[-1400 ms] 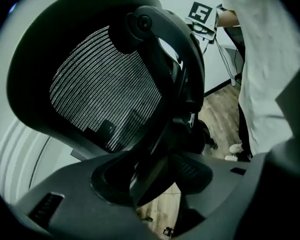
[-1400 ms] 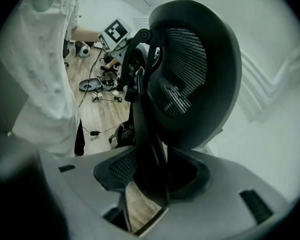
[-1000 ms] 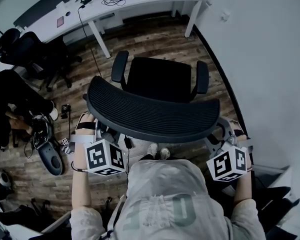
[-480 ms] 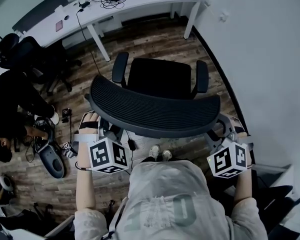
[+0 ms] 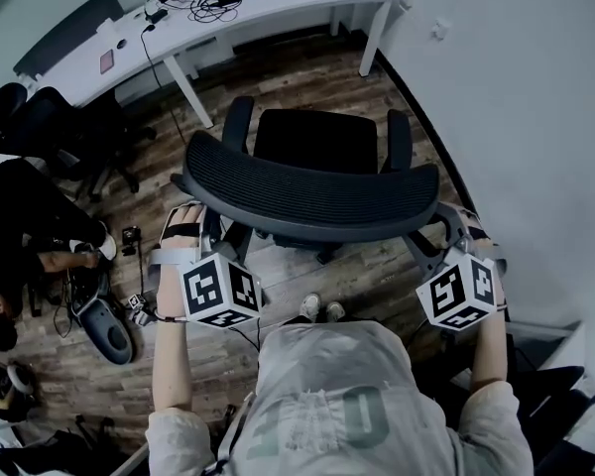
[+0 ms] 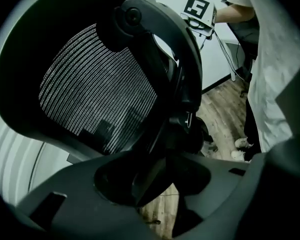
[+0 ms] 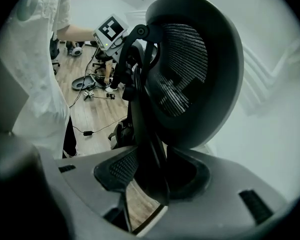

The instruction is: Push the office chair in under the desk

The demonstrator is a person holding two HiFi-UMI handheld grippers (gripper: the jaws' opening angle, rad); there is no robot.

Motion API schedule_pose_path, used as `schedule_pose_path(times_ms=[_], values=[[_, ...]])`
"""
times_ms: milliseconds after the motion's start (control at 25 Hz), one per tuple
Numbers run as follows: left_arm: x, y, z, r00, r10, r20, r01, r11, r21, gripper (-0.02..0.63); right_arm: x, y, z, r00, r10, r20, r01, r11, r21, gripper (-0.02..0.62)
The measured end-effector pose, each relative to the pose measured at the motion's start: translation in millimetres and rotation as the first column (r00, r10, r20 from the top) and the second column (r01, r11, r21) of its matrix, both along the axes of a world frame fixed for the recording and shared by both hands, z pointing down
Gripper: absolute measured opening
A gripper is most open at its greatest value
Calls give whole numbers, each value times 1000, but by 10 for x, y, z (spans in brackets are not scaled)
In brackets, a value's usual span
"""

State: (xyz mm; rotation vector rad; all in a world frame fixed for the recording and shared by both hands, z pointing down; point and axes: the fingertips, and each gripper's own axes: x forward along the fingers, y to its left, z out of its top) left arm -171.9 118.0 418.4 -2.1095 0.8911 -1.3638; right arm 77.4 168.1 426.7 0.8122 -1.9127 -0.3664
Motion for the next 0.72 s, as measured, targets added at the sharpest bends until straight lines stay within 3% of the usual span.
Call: schedule_pose_path(times_ms=[320,720], values=[[45,-368,-8,1000,16,-4,-16,1000,2,192,63,-498,24,999,32,-40,-31,999,21,186],[111,-1212,28,1000,-2,-14,2,1000,30,193,124,-1373,71,998,1,-64,0,1000,15,184]])
